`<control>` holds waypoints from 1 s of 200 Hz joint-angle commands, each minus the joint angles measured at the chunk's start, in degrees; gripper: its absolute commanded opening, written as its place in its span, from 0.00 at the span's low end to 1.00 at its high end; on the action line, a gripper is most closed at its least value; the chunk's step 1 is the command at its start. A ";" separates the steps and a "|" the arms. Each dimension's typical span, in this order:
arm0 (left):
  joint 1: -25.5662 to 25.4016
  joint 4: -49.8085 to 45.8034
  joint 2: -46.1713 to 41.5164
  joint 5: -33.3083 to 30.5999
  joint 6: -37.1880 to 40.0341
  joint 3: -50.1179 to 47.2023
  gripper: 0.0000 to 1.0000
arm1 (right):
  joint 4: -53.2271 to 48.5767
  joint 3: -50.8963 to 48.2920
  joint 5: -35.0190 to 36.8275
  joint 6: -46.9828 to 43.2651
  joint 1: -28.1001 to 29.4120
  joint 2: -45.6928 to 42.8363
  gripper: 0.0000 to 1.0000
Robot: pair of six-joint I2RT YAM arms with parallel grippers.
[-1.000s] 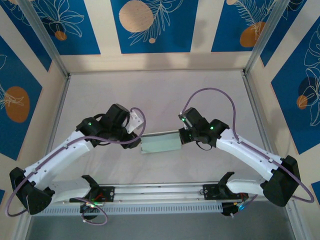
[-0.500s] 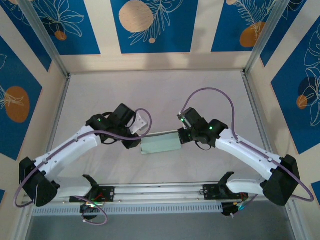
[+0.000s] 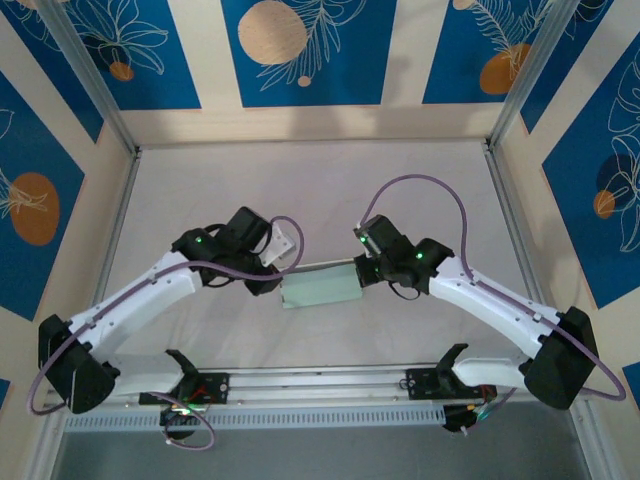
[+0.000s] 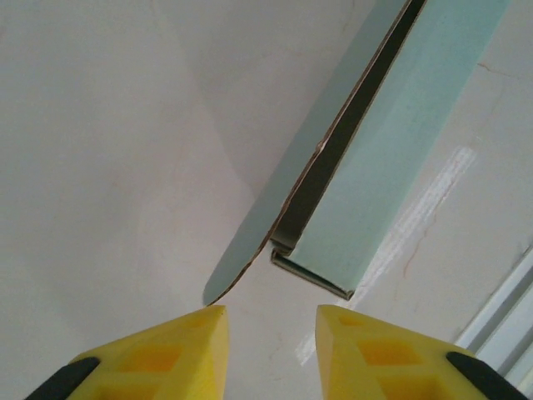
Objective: Fold the paper box
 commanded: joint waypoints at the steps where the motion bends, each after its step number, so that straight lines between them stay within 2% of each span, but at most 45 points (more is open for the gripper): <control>1: 0.42 -0.21 -0.56 -2.35 1.79 0.45 0.34 | -4.10 -1.63 -1.69 -0.33 0.88 1.71 0.00; 33: 0.45 1.81 1.38 -3.12 1.55 -1.12 0.38 | -4.18 -1.54 -1.86 -0.08 0.97 1.72 0.00; 77: 0.47 4.15 3.84 -3.55 2.11 -1.12 0.37 | -4.29 -1.54 -2.04 0.12 1.27 1.72 0.00; 115: 0.42 4.27 5.16 -1.99 1.98 -0.29 0.26 | -4.44 -1.63 -2.03 0.28 1.50 1.75 0.00; 163: 0.47 3.24 4.83 -0.38 0.85 0.59 0.04 | -4.20 -1.89 -1.92 0.30 1.63 2.32 0.00; 200: 0.49 2.99 4.92 0.48 -2.70 1.56 0.03 | -4.52 -1.57 -0.86 0.77 2.05 2.68 0.00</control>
